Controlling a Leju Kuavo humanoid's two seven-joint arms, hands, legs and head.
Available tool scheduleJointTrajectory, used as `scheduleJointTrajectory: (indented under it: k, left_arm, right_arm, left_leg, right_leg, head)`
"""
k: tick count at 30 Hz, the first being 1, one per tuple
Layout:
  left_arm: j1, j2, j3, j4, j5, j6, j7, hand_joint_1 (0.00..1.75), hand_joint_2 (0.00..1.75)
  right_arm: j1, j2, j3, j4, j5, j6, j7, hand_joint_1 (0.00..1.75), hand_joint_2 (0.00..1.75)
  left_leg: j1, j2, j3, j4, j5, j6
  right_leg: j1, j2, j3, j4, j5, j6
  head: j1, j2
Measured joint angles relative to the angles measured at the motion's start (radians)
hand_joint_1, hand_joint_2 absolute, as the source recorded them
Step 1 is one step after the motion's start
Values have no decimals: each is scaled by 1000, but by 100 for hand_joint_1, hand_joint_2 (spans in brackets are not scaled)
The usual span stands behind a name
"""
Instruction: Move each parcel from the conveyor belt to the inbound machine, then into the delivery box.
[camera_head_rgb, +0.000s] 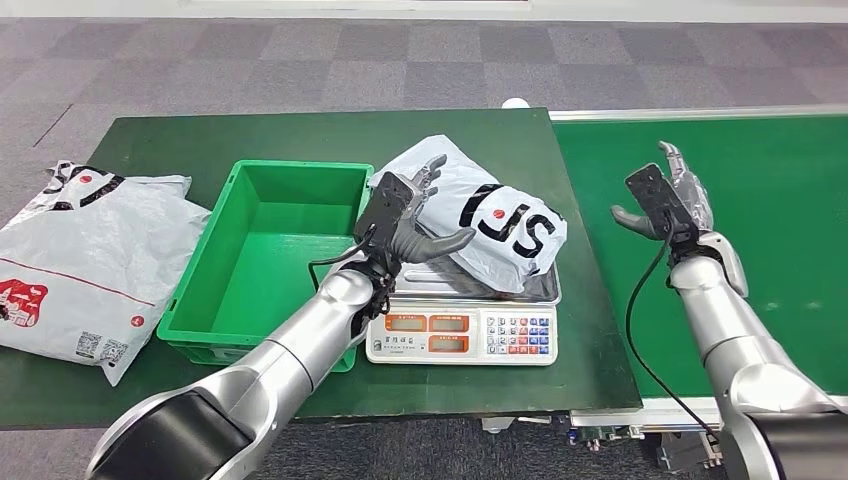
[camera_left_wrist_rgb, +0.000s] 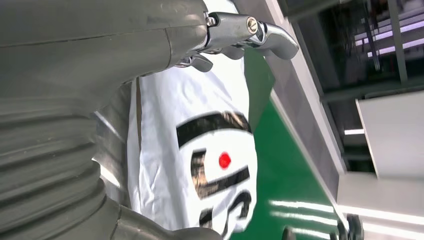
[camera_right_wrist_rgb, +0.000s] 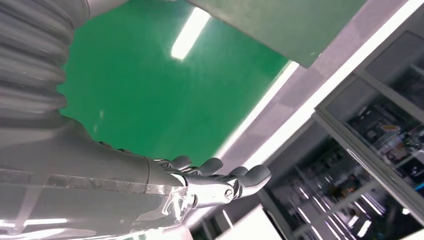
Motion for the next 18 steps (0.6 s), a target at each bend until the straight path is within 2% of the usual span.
scheduleJointTrajectory:
  k: [5,13,18]
  left_arm:
    - [0,13,10,0,-24,61,0,0,175]
    - [-3,44,41,0,-47,105,10,0,175]
    - [-4,54,60,0,-50,118,17,0,175]
  right_arm:
    - [-11,35,71,-10,56,-36,48,0,175]
    - [-63,156,138,9,65,-4,87,0,175]
    - [-74,197,160,22,75,8,87,0,175]
  left_leg:
    - [0,1,0,0,0,0]
    - [2,0,0,-1,1,-2]
    - [2,0,0,-1,1,-2]
  right_leg:
    - [0,1,0,0,0,0]
    - [1,0,-1,0,0,0]
    - [1,0,-1,0,0,0]
  head:
    - [0,0]
    - [0,0]
    - [0,0]
